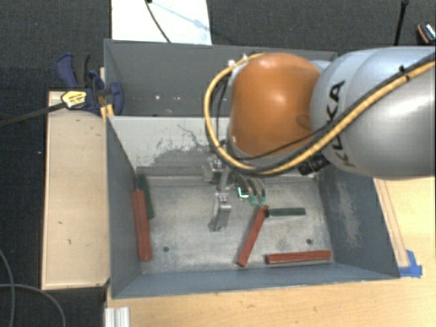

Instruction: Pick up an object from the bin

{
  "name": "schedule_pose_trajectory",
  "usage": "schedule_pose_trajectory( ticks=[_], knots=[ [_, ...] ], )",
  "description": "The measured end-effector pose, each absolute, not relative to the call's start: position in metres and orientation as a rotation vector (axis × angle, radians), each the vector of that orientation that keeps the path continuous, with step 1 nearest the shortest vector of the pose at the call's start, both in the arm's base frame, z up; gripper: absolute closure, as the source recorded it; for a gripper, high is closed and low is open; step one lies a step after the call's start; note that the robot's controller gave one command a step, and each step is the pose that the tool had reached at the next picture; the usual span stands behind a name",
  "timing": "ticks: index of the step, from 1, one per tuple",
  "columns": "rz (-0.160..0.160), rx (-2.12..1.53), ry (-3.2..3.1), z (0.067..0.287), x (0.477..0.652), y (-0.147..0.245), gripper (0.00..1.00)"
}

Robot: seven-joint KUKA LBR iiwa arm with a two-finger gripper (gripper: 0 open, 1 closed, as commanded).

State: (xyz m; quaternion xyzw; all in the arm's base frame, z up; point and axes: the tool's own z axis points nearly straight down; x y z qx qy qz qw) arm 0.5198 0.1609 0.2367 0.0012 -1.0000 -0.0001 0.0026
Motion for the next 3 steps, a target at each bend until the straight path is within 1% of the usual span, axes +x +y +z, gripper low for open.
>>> schedule_pose_trajectory(
  ticks=[1, 2, 3],
  knots=[
    [0.002, 0.278, -3.123, 0.072, 0.506, 0.088, 0.00],
    [0.005, 0.241, -3.131, 0.070, 0.502, 0.007, 0.00],
    [0.006, 0.544, -3.100, 0.071, 0.569, -0.077, 0.00]
  ],
)
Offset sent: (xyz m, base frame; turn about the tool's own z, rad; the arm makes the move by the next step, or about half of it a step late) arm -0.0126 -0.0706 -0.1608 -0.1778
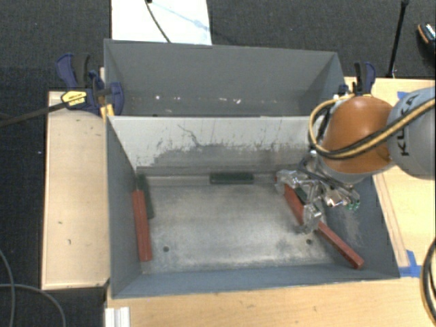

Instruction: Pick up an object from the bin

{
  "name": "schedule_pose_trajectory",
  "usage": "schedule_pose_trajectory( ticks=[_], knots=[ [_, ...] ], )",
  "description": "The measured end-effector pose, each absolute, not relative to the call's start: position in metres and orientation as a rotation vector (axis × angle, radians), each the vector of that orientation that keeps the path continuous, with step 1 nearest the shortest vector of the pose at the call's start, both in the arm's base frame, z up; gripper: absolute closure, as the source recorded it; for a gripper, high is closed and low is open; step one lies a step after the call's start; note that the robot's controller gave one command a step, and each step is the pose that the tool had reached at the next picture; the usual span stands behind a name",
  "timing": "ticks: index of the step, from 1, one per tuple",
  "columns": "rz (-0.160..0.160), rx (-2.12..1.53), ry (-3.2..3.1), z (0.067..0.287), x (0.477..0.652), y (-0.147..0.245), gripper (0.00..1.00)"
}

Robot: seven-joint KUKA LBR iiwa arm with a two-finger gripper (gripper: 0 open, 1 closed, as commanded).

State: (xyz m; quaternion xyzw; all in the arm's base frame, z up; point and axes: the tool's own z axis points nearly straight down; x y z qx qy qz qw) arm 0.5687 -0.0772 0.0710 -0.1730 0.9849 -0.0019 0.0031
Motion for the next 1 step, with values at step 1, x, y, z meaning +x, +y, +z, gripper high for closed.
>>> schedule_pose_trajectory(
  ticks=[1],
  knots=[
    [0.000, -1.143, 2.921, 0.1008, 0.5503, -0.1451, 0.00]
  ],
)
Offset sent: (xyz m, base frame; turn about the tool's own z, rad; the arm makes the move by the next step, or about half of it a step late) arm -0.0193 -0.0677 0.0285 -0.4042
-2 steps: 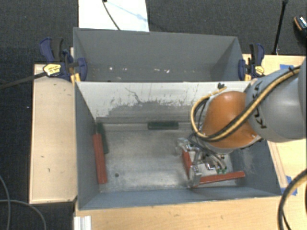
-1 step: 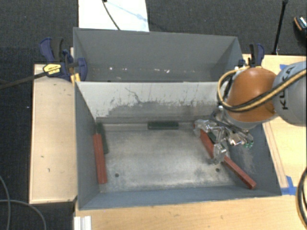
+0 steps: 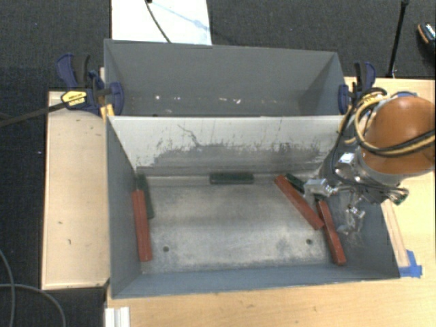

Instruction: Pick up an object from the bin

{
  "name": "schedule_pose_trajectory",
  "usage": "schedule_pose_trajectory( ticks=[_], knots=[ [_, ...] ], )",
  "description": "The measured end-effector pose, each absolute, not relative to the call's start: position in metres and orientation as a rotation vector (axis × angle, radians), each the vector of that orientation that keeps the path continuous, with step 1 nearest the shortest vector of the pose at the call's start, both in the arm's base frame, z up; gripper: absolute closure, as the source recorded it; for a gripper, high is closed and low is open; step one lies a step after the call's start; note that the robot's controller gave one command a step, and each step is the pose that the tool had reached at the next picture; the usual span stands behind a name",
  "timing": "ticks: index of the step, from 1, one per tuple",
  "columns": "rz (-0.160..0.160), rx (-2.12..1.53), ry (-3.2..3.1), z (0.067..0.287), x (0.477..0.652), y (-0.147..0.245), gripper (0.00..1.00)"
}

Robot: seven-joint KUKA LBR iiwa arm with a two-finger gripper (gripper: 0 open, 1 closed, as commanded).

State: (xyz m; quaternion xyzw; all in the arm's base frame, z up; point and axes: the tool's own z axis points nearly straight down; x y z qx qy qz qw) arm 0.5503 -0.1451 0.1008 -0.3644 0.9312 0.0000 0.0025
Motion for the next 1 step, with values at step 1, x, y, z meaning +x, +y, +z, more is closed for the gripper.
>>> schedule_pose_trajectory(
  ticks=[1],
  knots=[
    [0.004, -1.187, 2.904, 0.0850, 0.5327, -0.1352, 0.00]
  ],
)
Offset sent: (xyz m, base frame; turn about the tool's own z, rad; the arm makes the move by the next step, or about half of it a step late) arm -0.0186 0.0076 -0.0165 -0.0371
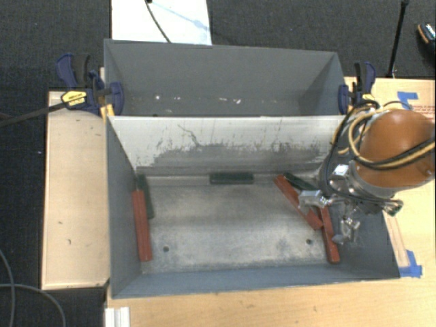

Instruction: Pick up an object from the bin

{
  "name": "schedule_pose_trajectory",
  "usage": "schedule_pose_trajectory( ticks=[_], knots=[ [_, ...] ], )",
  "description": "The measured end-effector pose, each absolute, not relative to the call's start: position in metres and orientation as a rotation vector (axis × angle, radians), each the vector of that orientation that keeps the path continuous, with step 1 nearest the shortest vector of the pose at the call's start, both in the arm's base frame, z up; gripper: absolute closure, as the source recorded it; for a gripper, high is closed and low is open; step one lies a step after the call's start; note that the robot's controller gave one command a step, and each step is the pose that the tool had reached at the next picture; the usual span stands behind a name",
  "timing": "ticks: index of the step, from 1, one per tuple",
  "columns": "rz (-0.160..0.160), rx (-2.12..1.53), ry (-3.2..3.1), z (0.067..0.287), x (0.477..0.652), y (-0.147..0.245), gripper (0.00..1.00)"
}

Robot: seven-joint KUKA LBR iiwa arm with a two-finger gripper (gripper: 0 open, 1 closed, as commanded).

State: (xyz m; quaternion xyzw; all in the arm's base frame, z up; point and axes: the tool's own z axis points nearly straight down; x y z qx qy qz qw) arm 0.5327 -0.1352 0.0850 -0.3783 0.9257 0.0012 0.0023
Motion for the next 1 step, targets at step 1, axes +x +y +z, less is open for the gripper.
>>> schedule_pose_trajectory(
  ticks=[1],
  knots=[
    [0.010, -1.830, 2.548, 0.0720, 0.5632, -0.1140, 0.00]
  ],
)
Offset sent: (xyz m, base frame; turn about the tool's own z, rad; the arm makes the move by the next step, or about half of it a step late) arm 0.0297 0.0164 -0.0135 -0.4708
